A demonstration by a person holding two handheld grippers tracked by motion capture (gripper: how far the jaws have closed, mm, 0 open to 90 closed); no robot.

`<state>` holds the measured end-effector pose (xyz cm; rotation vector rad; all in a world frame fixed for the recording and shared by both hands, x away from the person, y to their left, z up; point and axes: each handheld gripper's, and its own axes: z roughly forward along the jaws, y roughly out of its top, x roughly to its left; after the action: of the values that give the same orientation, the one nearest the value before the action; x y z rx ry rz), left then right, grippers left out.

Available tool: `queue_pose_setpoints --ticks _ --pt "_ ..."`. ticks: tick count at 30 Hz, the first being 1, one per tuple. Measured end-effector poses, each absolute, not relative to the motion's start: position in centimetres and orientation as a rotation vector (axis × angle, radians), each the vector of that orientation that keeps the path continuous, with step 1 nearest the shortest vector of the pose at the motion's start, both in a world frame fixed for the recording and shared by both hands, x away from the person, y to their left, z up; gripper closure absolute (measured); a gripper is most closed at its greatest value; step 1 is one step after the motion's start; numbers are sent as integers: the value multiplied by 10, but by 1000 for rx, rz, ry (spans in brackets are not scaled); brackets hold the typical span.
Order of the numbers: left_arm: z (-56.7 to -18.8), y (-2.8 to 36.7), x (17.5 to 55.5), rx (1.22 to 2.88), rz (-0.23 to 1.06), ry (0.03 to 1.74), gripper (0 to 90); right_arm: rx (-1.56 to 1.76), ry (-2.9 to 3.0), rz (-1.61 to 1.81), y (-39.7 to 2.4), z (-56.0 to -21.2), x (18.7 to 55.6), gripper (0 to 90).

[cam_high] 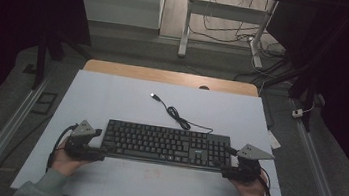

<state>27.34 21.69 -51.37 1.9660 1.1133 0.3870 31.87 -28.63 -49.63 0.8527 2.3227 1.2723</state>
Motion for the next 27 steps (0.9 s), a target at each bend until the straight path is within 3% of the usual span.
queue_pose_setpoints --ticks 27 --pt "-515 216 274 1963 414 1125 202 873 2312 1297 -276 -495 322 306"
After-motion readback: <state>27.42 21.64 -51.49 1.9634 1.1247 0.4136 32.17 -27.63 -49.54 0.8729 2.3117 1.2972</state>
